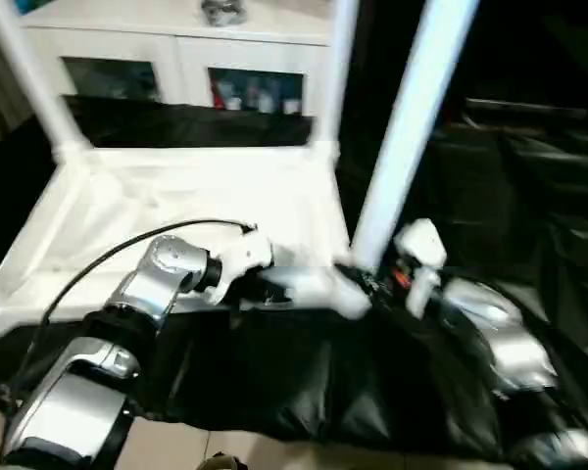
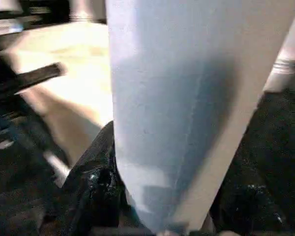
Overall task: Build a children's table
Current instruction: Insert table leg to table base
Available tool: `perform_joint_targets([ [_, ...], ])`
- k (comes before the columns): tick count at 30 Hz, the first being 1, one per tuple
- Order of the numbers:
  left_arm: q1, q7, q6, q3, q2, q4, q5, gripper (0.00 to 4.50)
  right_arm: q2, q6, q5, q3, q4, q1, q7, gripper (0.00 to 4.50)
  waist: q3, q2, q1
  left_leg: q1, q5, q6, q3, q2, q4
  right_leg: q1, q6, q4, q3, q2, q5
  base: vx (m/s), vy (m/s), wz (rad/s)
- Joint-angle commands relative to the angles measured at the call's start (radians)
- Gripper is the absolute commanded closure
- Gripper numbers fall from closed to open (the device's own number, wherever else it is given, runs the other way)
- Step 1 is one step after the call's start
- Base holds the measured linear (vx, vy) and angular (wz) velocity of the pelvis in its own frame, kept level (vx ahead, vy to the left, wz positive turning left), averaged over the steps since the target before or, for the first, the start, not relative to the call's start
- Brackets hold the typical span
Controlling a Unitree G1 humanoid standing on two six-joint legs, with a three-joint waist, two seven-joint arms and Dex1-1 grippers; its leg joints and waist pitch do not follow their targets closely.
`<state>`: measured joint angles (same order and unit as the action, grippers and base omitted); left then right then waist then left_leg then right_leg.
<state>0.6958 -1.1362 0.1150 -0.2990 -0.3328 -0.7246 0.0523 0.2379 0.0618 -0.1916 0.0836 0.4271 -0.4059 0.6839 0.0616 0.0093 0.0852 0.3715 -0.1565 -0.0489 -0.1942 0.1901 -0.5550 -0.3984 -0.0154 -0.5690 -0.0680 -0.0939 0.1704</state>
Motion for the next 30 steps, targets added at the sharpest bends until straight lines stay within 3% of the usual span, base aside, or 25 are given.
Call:
perform_joint_targets([
  [1,0.006,0.083,0.077,0.059,0.013,0.110,-0.017,4.50,-0.012,0.075,0.046,-0.003,0.101,0.029,-0.082,2.61,-0.044,0.013,-0.006,-0.027,-0.563,-0.065,0.048,0.048,0.087,0.019,0.126,0.096,0.032,-0.072,0.624,0.000,0.000,0.00],
  [4,-0.038,0.181,0.208,0.080,0.073,0.252,-0.018,4.50,-0.050,0.105,0.069,-0.015,0.145,0.003,-0.204,2.61,-0.049,0.013,-0.007,-0.023,-0.525,-0.062,0.042,0.048,0.088,0.022,0.153,0.089,0.034,-0.066,0.515,0.000,0.000,0.00],
  [6,-0.077,0.230,0.272,0.059,0.120,0.354,-0.003,4.50,-0.086,0.115,0.079,-0.026,0.201,-0.023,-0.286,2.61,-0.053,0.003,-0.012,-0.020,-0.481,-0.055,0.034,0.047,0.086,0.023,0.187,0.081,0.038,-0.063,0.428,0.000,0.000,0.00],
  [8,-0.095,0.254,0.285,0.032,0.138,0.387,0.025,4.50,-0.113,0.119,0.081,-0.033,0.238,-0.045,-0.337,2.61,-0.056,0.009,-0.014,-0.019,-0.444,-0.042,0.028,0.042,0.081,0.023,0.190,0.082,0.039,-0.060,0.403,0.000,0.000,0.00],
  [12,-0.103,0.273,0.287,0.011,0.147,0.393,0.035,4.50,-0.145,0.112,0.089,-0.025,0.250,-0.062,-0.363,2.61,-0.064,0.008,-0.016,-0.019,-0.389,-0.026,0.021,0.038,0.074,0.027,0.195,0.076,0.041,-0.054,0.323,0.000,0.000,0.00],
  [17,-0.113,0.279,0.325,-0.003,0.131,0.430,0.040,4.50,-0.168,0.103,0.102,-0.023,0.266,-0.088,-0.389,2.61,-0.065,0.010,-0.018,-0.015,-0.372,-0.024,0.022,0.037,0.074,0.033,0.200,0.069,0.039,-0.051,0.300,0.000,0.000,0.00],
  [22,-0.128,0.283,0.357,-0.005,0.122,0.472,0.045,4.50,-0.183,0.081,0.100,-0.031,0.300,-0.116,-0.402,2.61,-0.064,0.006,-0.027,-0.015,-0.395,-0.029,0.024,0.036,0.074,0.032,0.186,0.074,0.037,-0.052,0.364,0.000,0.000,0.00],
  [23,-0.129,0.282,0.357,-0.005,0.121,0.474,0.044,4.50,-0.185,0.079,0.096,-0.034,0.303,-0.119,-0.399,2.26,-0.063,0.007,-0.028,-0.018,-0.401,-0.030,0.024,0.036,0.074,0.029,0.183,0.076,0.037,-0.051,0.370,0.000,0.000,0.00],
  [27,-0.137,0.276,0.341,-0.004,0.115,0.479,0.036,4.50,-0.191,0.060,0.090,-0.043,0.312,-0.134,-0.380,2.02,-0.067,0.002,-0.032,-0.018,-0.385,-0.025,0.023,0.037,0.071,0.029,0.190,0.073,0.038,-0.051,0.348,0.000,0.000,0.00],
  [30,-0.143,0.266,0.325,-0.008,0.109,0.483,0.027,4.50,-0.190,0.041,0.093,-0.045,0.312,-0.148,-0.363,1.72,-0.071,0.003,-0.026,-0.018,-0.335,-0.014,0.018,0.037,0.067,0.032,0.217,0.062,0.040,-0.049,0.258,0.000,0.000,0.00],
])
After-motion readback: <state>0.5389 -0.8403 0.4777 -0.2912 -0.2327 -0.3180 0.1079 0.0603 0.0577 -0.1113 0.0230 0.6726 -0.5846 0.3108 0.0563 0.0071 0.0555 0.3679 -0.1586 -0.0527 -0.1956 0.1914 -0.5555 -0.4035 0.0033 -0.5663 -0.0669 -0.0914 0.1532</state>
